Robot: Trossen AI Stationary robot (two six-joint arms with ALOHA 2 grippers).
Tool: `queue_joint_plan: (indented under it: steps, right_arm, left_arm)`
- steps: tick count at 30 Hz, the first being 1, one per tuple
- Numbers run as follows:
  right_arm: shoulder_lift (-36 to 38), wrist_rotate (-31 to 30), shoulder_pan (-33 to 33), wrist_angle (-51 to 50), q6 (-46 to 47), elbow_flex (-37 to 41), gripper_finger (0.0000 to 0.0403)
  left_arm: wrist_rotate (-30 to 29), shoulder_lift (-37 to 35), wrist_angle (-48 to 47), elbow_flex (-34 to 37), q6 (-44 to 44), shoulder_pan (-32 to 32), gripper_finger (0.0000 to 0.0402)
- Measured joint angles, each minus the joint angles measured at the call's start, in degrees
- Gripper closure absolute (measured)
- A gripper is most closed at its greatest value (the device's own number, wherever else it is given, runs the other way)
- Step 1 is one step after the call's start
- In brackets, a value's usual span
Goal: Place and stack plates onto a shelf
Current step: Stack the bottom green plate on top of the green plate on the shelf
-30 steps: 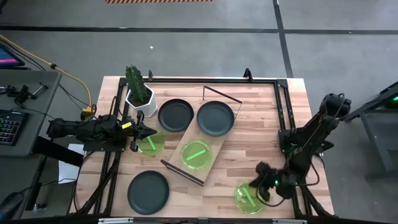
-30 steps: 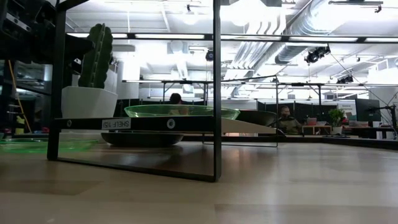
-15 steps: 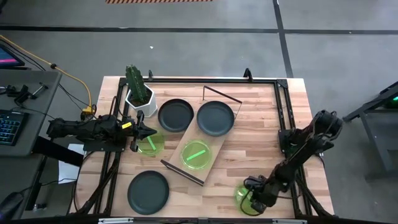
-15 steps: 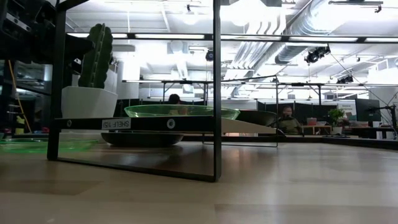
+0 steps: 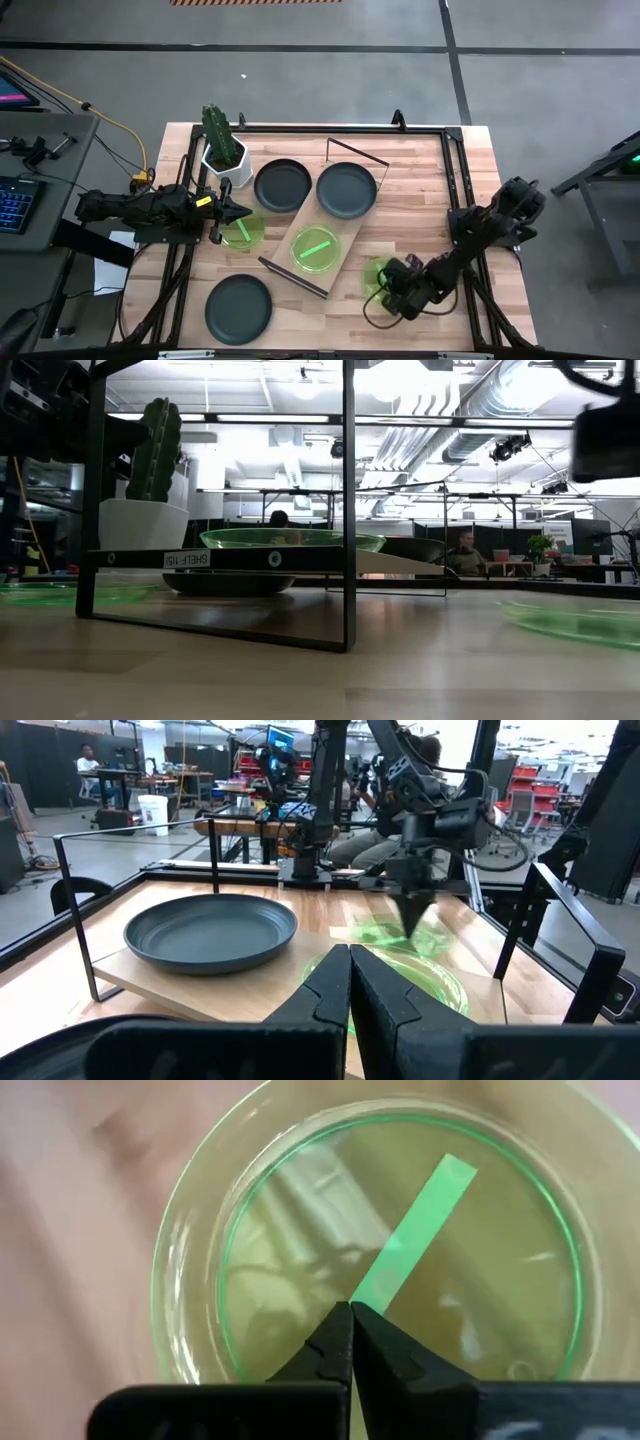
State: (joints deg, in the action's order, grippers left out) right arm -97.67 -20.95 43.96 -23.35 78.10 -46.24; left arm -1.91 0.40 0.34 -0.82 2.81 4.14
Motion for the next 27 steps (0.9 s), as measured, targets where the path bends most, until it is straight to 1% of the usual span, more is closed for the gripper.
queue_joint_plan:
  steps: [4, 6, 9, 11, 14, 16, 19, 21, 23, 25, 27]
  right_arm:
    - [0.17, -3.64, -1.39, -3.95, -0.04, 0.09, 0.0403]
    - [1.33, -4.17, -1.24, -4.75, -1.30, 0.26, 0.0403]
    - [4.97, -7.59, 0.61, -6.70, -2.24, 0.47, 0.0403]
    - [7.67, -10.81, 2.32, -9.14, -0.91, 0.20, 0.0403]
    - [10.34, -15.43, 5.09, -17.18, 4.73, 0.49, 0.0403]
    - [11.61, -18.31, 6.73, -22.81, 11.41, 0.36, 0.0403]
    - [11.89, -20.70, 9.13, -32.14, 22.52, 0.42, 0.0397]
    - [11.93, -21.70, 10.42, -35.32, 28.70, 0.43, 0.0383]
    - [12.34, -22.54, 11.41, -34.65, 32.98, 1.90, 0.0358]
    - [13.17, -22.76, 12.06, -30.60, 35.76, 5.20, 0.0328]
    - [13.92, -22.48, 12.16, -23.67, 37.36, 9.48, 0.0293]
  left_arm:
    - [0.00, 0.00, 0.00, 0.00, 0.02, 0.02, 0.0402]
    - [0.00, 0.02, 0.00, 0.00, 0.00, 0.02, 0.0401]
    - [-0.02, 0.01, 0.00, -0.01, 0.00, 0.02, 0.0402]
    - [-0.02, 0.01, 0.00, -0.02, 0.00, 0.02, 0.0401]
    - [0.00, 0.02, 0.00, -0.02, 0.00, 0.02, 0.0401]
    - [0.00, 0.00, 0.02, 0.00, 0.00, 0.02, 0.0401]
    - [-0.01, 0.01, 0.00, -0.01, 0.00, 0.01, 0.0402]
    - [-0.02, 0.02, 0.00, 0.00, 0.00, 0.02, 0.0401]
    - [-0.02, 0.00, 0.01, 0.00, 0.00, 0.02, 0.0402]
    - [0.00, 0.00, 0.00, 0.00, 0.02, 0.02, 0.0402]
    - [-0.02, 0.00, 0.00, 0.00, 0.00, 0.00, 0.0401]
